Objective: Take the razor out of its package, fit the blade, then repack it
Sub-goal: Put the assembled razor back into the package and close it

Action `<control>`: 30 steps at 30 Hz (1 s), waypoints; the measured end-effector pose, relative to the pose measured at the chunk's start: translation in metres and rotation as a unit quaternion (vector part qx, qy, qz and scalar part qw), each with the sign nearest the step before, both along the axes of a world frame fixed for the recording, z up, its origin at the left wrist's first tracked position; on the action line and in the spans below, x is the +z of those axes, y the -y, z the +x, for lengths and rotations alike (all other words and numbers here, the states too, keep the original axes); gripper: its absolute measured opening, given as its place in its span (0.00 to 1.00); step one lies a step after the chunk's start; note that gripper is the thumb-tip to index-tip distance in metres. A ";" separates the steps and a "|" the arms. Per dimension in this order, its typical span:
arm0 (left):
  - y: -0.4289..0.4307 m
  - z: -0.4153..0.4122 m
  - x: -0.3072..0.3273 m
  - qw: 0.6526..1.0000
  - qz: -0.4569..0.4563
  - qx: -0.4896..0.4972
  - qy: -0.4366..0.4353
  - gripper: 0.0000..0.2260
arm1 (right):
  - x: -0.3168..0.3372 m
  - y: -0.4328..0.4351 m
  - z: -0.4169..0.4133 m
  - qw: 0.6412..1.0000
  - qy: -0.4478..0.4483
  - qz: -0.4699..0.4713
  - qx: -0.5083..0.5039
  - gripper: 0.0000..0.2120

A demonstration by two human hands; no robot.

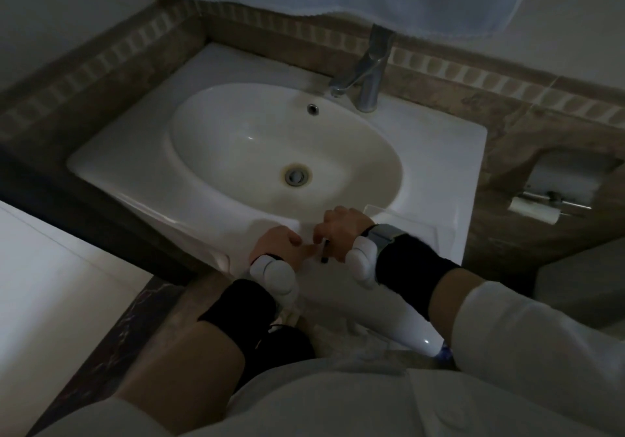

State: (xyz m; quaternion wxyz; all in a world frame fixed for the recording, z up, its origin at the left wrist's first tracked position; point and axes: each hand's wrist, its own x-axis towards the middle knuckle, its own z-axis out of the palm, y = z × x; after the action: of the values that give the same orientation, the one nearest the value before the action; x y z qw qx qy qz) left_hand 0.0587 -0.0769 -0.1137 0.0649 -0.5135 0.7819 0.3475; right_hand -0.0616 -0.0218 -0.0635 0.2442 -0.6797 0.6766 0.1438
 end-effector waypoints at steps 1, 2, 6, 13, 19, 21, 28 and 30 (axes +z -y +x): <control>0.000 0.001 0.000 1.000 0.004 0.001 -0.002 0.20 | -0.001 0.000 0.001 1.000 -0.004 0.006 0.002 0.21; 0.000 0.001 0.001 1.000 0.008 0.002 -0.005 0.19 | -0.002 0.000 0.001 1.000 -0.005 0.009 0.003 0.20; -0.001 0.002 0.003 0.999 0.012 0.031 -0.038 0.14 | -0.003 0.000 0.000 1.000 -0.011 0.000 0.007 0.19; -0.006 0.002 0.004 0.996 -0.010 0.062 -0.064 0.15 | -0.006 -0.001 -0.003 1.000 -0.008 0.017 -0.018 0.23; -0.008 0.005 0.007 0.992 -0.011 0.095 -0.083 0.14 | -0.008 -0.001 -0.003 1.000 0.005 0.021 -0.022 0.22; -0.008 0.006 0.008 0.991 -0.009 0.098 -0.087 0.14 | -0.008 -0.001 -0.002 1.000 0.007 0.017 -0.023 0.21; -0.013 0.007 0.027 0.939 0.115 0.205 -0.251 0.08 | 0.016 -0.007 -0.012 0.956 0.153 -0.150 -0.200 0.14; -0.016 0.003 0.035 0.908 0.190 0.228 -0.297 0.03 | 0.023 -0.010 -0.015 0.919 0.221 -0.193 -0.263 0.10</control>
State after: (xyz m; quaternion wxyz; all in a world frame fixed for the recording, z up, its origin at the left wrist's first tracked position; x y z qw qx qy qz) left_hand 0.0618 -0.0611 -0.0786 -0.1551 -0.5288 0.5459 0.6311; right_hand -0.0770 -0.0114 -0.0408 0.2809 -0.5258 0.7743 -0.2125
